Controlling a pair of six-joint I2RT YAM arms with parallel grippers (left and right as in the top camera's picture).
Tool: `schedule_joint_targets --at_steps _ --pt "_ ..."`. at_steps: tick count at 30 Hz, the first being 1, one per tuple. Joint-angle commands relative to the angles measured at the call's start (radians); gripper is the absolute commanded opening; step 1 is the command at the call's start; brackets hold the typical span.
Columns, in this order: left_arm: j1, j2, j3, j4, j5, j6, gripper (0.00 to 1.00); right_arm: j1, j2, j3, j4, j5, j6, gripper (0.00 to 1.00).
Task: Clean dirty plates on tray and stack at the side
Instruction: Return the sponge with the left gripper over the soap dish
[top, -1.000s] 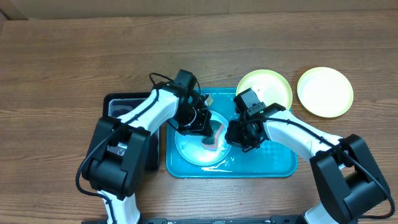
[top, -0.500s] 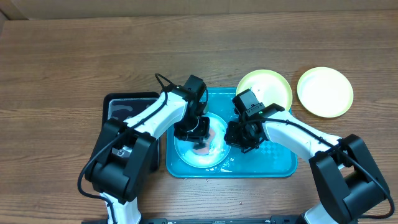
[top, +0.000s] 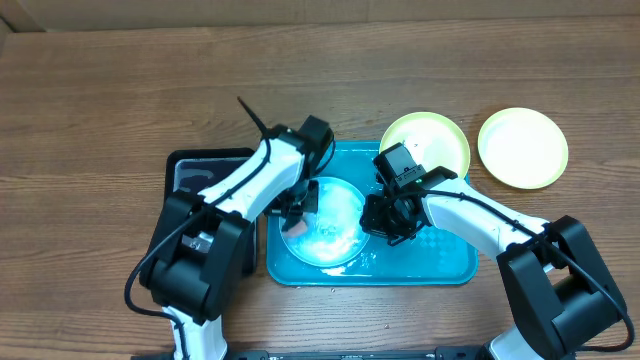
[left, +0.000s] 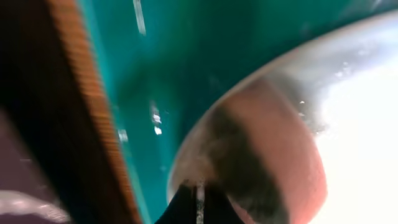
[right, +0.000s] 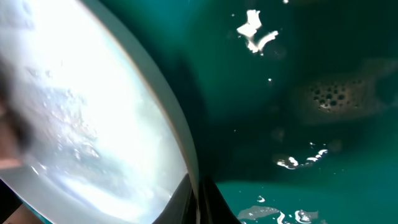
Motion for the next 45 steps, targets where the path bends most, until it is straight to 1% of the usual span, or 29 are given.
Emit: schedule_joint_targets --at_steps 1,7,9,11,15,19,23,27,36,38,42,45 --pt "0.004 0.005 0.137 -0.04 -0.094 -0.006 0.04 -0.006 0.006 -0.01 -0.007 0.034 -0.003 0.04" --pt "0.001 0.005 0.303 -0.116 -0.053 -0.006 0.04 -0.006 0.006 -0.01 -0.007 0.034 -0.003 0.04" --pt "0.021 0.005 0.343 -0.17 -0.043 -0.011 0.04 -0.006 0.006 -0.01 -0.01 0.035 -0.004 0.04" --pt "0.045 0.005 0.345 -0.207 -0.041 -0.022 0.04 -0.006 0.005 -0.008 -0.013 0.035 -0.005 0.04" --pt "0.134 0.005 0.345 -0.288 -0.046 -0.033 0.04 -0.005 -0.011 0.034 -0.076 0.114 -0.021 0.04" --pt "0.247 0.005 0.345 -0.351 -0.077 -0.06 0.04 -0.005 -0.033 0.128 -0.195 0.207 -0.061 0.04" --pt "0.357 0.005 0.344 -0.37 -0.072 -0.047 0.04 -0.005 -0.046 0.233 -0.29 0.279 -0.121 0.04" --pt "0.418 0.005 0.342 -0.382 -0.067 -0.029 0.04 -0.004 -0.051 0.316 -0.344 0.335 -0.143 0.04" --pt "0.418 0.005 0.341 -0.39 -0.064 -0.004 0.04 0.0 -0.051 0.459 -0.428 0.437 -0.164 0.04" --pt "0.417 0.005 0.341 -0.393 -0.064 -0.002 0.04 0.005 -0.053 0.477 -0.447 0.461 -0.16 0.04" --pt "0.416 0.004 0.338 -0.386 -0.064 -0.002 0.04 0.018 -0.061 0.507 -0.487 0.57 -0.161 0.04" --pt "0.412 -0.014 0.314 -0.356 -0.065 -0.002 0.04 0.018 -0.062 0.529 -0.535 0.585 -0.168 0.04"
